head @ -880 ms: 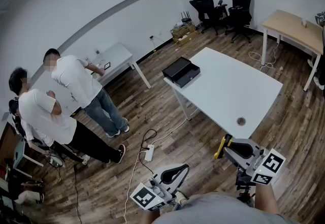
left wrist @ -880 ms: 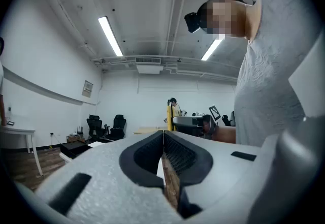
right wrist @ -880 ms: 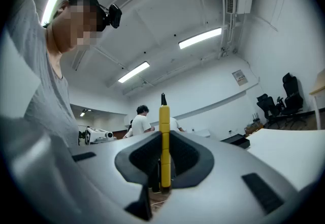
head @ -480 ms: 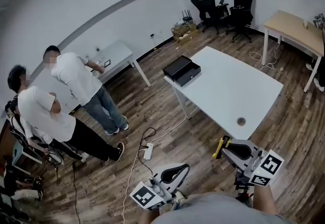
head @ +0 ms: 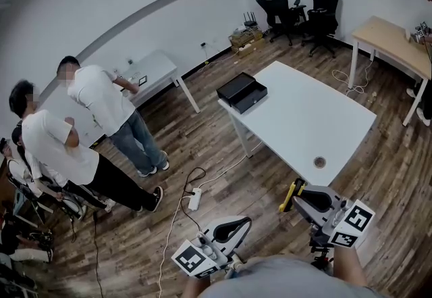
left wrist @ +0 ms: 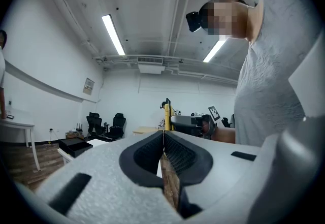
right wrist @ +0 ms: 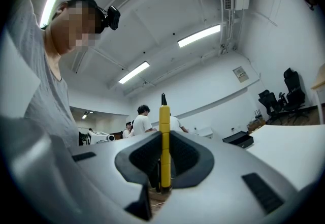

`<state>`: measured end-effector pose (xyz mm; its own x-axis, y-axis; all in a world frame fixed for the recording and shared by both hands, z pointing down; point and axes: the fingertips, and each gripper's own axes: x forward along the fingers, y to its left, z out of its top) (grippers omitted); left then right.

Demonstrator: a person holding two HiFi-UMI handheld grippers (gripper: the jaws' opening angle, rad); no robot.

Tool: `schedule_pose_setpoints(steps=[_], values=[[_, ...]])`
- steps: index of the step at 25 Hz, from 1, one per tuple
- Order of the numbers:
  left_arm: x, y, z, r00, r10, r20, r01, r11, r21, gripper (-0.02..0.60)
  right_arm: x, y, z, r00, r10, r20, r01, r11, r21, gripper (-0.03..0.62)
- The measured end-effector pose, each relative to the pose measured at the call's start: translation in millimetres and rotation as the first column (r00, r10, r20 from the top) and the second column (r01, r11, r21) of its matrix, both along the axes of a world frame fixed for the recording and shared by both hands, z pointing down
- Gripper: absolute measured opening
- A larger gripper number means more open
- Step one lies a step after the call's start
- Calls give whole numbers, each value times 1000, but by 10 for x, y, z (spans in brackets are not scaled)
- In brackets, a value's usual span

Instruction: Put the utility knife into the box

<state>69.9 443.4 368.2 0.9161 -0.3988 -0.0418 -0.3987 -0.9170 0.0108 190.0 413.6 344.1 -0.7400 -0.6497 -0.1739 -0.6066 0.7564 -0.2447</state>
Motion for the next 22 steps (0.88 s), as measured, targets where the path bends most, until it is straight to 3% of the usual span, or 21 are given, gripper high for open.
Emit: schedule_pose_setpoints(steps=[17,22], values=[[98,-23,15,1000,2,8,-2,1000,-6,18,41,7,22,999,6,-34,-6,1000,12,49],[130,-28,54,1000,4,7,-4,1000,-16,18,-16,3,66,996,0,-88,2,1000,19,49]])
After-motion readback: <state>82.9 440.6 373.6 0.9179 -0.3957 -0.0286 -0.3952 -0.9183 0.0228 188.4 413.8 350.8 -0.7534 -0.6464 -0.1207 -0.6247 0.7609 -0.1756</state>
